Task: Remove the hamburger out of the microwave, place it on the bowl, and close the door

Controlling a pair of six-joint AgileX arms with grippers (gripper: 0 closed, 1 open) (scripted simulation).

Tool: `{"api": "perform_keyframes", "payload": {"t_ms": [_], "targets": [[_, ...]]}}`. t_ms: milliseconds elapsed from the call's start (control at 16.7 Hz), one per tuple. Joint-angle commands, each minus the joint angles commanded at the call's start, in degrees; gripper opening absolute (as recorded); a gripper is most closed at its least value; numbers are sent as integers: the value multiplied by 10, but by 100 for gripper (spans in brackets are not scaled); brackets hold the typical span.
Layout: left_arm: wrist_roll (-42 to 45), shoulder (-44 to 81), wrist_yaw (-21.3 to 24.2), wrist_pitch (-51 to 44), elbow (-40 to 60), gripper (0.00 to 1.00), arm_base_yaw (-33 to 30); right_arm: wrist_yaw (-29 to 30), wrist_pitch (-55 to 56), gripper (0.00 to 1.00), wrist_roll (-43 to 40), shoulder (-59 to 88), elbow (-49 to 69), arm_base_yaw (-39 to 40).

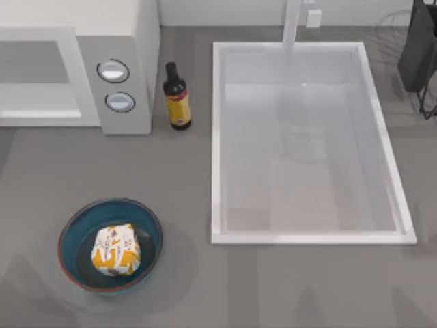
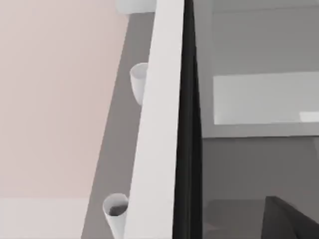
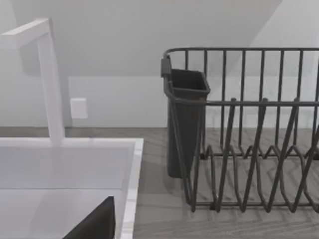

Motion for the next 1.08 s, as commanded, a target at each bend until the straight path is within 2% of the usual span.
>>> {"api": "perform_keyframes", "payload": {"t_ms": [300,540,720,1080], "targets": [[145,257,37,-166,233,0,97,0,0,100,0,0,0,0],[229,391,53,-268,365,0,148,0,0,100,0,0,0,0],[261,435,58,-306,411,0,166,0,0,100,0,0,0,0],[263,437,57,-306,411,0,165,0,0,100,0,0,0,0]]}}
